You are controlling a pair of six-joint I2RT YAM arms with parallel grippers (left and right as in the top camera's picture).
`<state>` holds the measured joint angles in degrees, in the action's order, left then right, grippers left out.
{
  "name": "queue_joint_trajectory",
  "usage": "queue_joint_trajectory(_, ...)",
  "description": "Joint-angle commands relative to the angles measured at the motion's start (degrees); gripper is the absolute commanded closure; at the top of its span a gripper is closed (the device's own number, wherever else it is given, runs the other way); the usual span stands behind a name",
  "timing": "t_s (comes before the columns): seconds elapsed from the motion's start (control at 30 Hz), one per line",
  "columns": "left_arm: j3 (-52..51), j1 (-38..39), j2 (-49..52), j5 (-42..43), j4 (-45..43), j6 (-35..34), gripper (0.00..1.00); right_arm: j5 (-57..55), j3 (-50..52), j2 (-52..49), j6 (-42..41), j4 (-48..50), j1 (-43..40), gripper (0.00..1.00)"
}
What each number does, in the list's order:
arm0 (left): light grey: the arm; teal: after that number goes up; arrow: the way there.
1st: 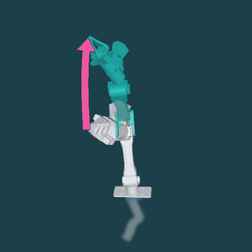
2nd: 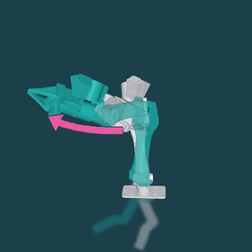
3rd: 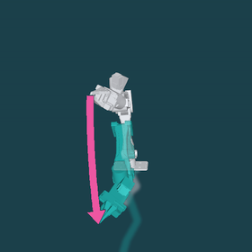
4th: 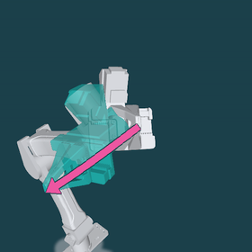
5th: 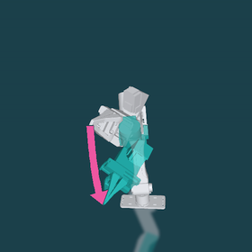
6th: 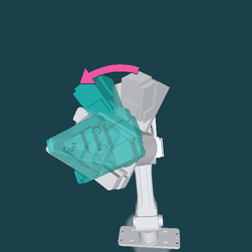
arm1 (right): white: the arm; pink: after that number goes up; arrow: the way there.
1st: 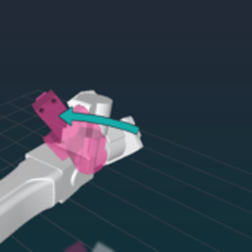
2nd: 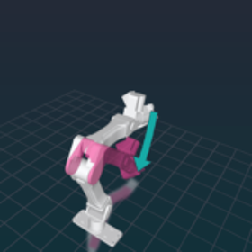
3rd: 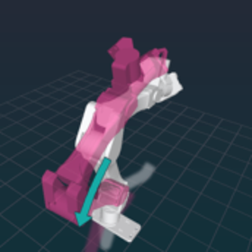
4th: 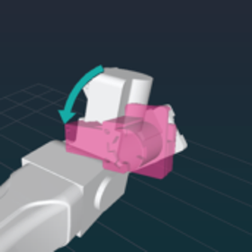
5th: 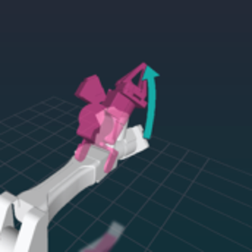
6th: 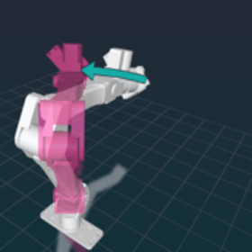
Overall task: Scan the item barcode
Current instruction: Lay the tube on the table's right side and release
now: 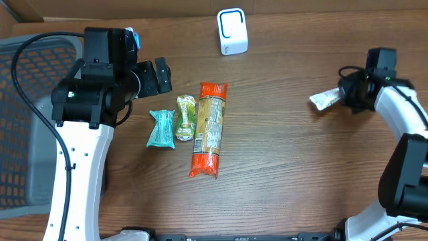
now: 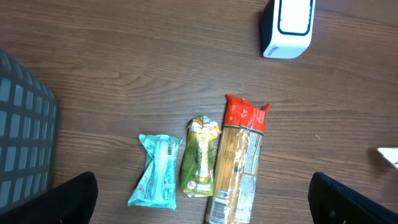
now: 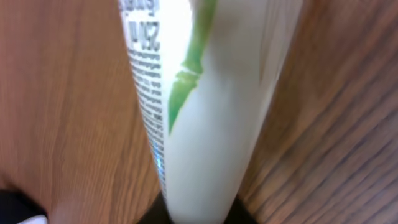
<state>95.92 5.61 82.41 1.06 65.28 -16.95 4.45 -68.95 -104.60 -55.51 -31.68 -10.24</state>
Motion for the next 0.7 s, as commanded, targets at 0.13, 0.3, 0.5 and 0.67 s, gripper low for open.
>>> queue_joint_trajectory(0.13, 0.55, 0.09, 0.09, 0.42, 0.11, 0.66, 0.00, 1.18, 0.81, 2.36, 2.25, 1.20, -0.20, 0.18)
queue_joint_trajectory(0.3, 0.55, 0.09, 0.09, 0.42, 0.11, 0.66, 0.01, 10.78, -2.32, 5.20, 12.50, -2.84, -0.76, 0.07)
queue_joint_trajectory(0.5, 0.55, 0.09, 0.09, 0.42, 0.11, 0.66, 0.00, 22.99, -7.93, 11.61, 26.82, -11.15, 3.32, 0.05)
queue_joint_trajectory(0.67, 0.55, 0.09, 0.09, 0.42, 0.11, 0.66, 0.00, 27.80, -7.89, 11.78, 30.05, -13.20, 11.63, 0.03)
